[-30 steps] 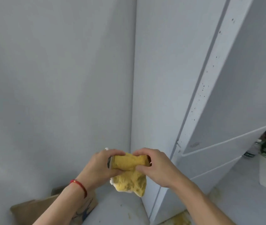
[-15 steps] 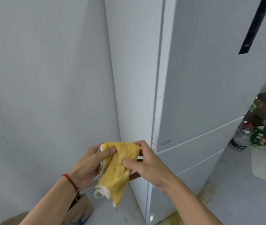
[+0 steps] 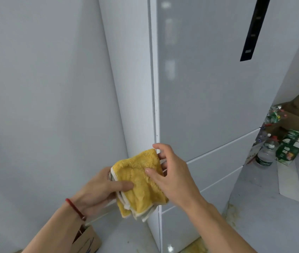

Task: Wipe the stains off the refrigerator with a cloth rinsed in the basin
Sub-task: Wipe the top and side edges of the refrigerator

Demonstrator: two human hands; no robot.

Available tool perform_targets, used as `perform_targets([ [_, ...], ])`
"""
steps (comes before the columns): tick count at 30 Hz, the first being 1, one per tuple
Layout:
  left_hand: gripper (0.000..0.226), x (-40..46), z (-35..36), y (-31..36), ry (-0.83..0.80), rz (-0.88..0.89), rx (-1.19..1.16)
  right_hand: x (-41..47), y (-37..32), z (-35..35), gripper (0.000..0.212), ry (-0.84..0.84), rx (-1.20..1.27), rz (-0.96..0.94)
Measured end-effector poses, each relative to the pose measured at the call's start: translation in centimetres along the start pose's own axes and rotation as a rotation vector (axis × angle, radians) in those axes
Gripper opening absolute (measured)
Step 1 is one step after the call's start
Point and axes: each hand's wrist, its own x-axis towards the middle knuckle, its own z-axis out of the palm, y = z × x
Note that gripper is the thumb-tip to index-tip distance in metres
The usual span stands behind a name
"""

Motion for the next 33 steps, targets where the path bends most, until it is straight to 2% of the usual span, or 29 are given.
perform_targets([
  [2, 0.044, 0.5, -0.1, 1.2, 0.102, 0.115, -0.162, 0.4, -1.3, -0.2, 0.042, 0.153, -0.178, -0.168],
  [4, 0.044, 0.7, -0.1, 2.8, 0.192, 0.256, -0.216, 0.8, -2.6, -0.2, 0.03, 0.23, -0.219, -0.249],
  [6, 0.04, 0.9, 0.2, 4.6, 0.241, 0.409, -0.129, 1.4, -4.3, -0.4, 0.024, 0.248, -0.121, -0.226],
  [8, 0.035, 0.8, 0.7, 6.7, 0.234, 0.532, 0.023, 2.4, -6.6, -0.5, 0.028, 0.197, 0.018, -0.176],
  [11, 0.032, 0.3, 1.2, 10.6, 0.054, 0.584, 0.114, 3.7, -10.4, -0.4, 0.06, 0.002, 0.228, -0.141],
  [13, 0.035, -0.1, 1.2, 13.8, -0.176, 0.52, 0.1, 4.5, -12.5, 0.2, 0.068, 0.012, 0.314, -0.135],
  [15, 0.043, -0.2, 0.8, 16.7, -0.326, 0.482, 0.074, 4.9, -14.0, 1.1, 0.048, 0.25, 0.348, -0.147],
  [16, 0.043, -0.1, 0.6, 18.0, -0.336, 0.497, 0.061, 5.1, -14.7, 1.3, 0.034, 0.408, 0.411, -0.129],
  [17, 0.038, 0.0, 0.5, 19.1, -0.306, 0.54, 0.051, 5.3, -15.2, 1.3, 0.023, 0.56, 0.511, -0.09],
  [19, 0.021, 0.6, -0.1, 20.9, -0.192, 0.642, 0.048, 5.7, -16.2, 0.5, 0.017, 0.839, 0.758, 0.013],
  [21, 0.016, 1.2, -1.0, 22.4, -0.118, 0.705, 0.072, 6.3, -17.8, -1.0, 0.016, 1.111, 0.844, -0.061],
  [23, 0.014, 1.9, -1.6, 23.4, -0.089, 0.715, 0.091, 7.4, -19.7, -2.4, 0.019, 1.3, 0.539, -0.328],
  [24, 0.013, 2.2, -1.8, 23.8, -0.077, 0.719, 0.095, 8.4, -20.6, -3.0, 0.027, 1.277, 0.301, -0.487],
  [26, 0.011, 3.0, -1.8, 24.3, -0.031, 0.733, 0.095, 11.5, -21.1, -3.9, 0.055, 1.035, -0.276, -0.653],
  [28, 0.009, 3.5, -1.5, 24.7, 0.024, 0.752, 0.084, 14.9, -19.7, -4.9, 0.075, 0.791, -1.023, -0.576],
  [29, 0.008, 3.7, -1.5, 24.8, 0.045, 0.757, 0.076, 16.0, -19.0, -5.3, 0.08, 0.674, -1.294, -0.5],
  [31, 0.006, 4.0, -1.5, 25.0, 0.077, 0.767, 0.081, 16.6, -18.1, -5.5, 0.084, 0.519, -1.531, -0.405],
  [33, 0.007, 4.4, -1.7, 25.2, 0.104, 0.796, 0.096, 16.4, -17.7, -6.2, 0.075, 0.479, -1.655, -0.474],
])
